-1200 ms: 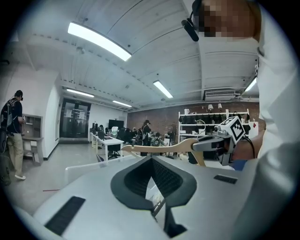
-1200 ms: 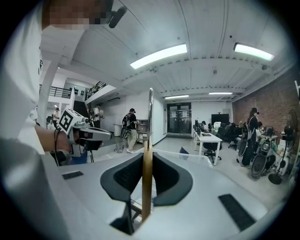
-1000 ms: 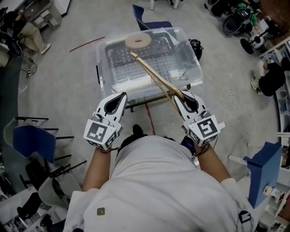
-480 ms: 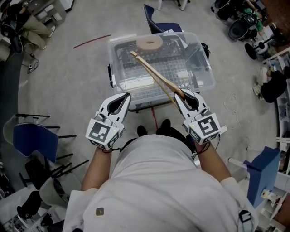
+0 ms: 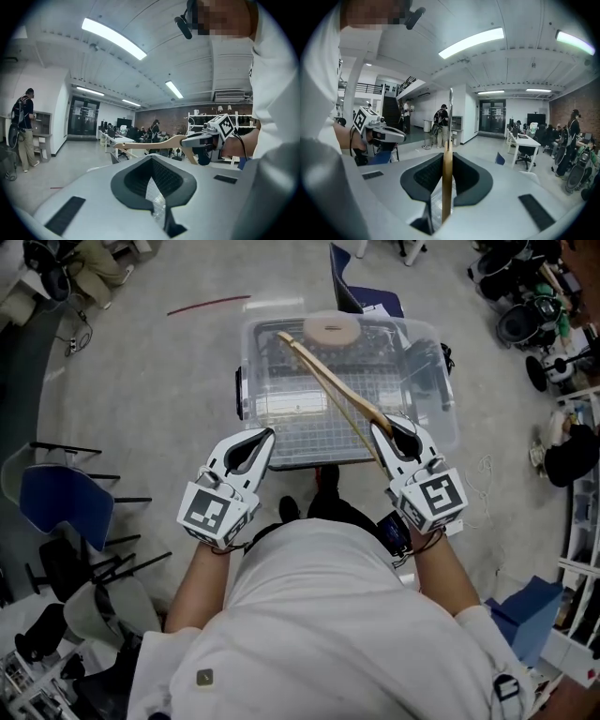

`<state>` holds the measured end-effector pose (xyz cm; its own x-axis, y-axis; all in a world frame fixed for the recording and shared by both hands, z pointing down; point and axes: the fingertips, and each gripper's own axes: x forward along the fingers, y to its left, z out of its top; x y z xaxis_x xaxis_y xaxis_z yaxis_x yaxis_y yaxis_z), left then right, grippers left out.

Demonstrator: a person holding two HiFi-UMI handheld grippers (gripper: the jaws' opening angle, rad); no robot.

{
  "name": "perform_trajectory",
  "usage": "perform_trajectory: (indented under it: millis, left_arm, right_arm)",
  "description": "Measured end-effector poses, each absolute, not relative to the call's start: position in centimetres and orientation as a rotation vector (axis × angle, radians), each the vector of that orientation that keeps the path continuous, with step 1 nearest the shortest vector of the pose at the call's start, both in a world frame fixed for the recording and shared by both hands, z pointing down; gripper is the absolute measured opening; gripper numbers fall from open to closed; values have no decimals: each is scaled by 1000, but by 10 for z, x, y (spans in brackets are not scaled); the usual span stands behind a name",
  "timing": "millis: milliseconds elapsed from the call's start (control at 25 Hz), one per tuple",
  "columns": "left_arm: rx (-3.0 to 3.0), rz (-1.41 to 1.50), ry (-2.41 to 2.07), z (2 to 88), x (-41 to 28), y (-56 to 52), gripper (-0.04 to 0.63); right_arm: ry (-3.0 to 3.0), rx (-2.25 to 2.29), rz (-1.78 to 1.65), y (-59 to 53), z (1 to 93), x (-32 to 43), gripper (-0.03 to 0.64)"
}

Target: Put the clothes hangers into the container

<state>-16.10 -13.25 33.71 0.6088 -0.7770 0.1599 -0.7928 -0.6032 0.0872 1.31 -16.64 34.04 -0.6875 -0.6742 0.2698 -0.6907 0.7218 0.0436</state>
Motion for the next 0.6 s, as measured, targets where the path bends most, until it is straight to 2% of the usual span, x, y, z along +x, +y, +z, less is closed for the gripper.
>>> perform_trajectory:
  millis: [600]
  left_arm:
    - [2543, 183, -1461, 360, -153, -215, 15]
  right_arm:
    - [-2687, 875, 119, -279, 365, 19, 67]
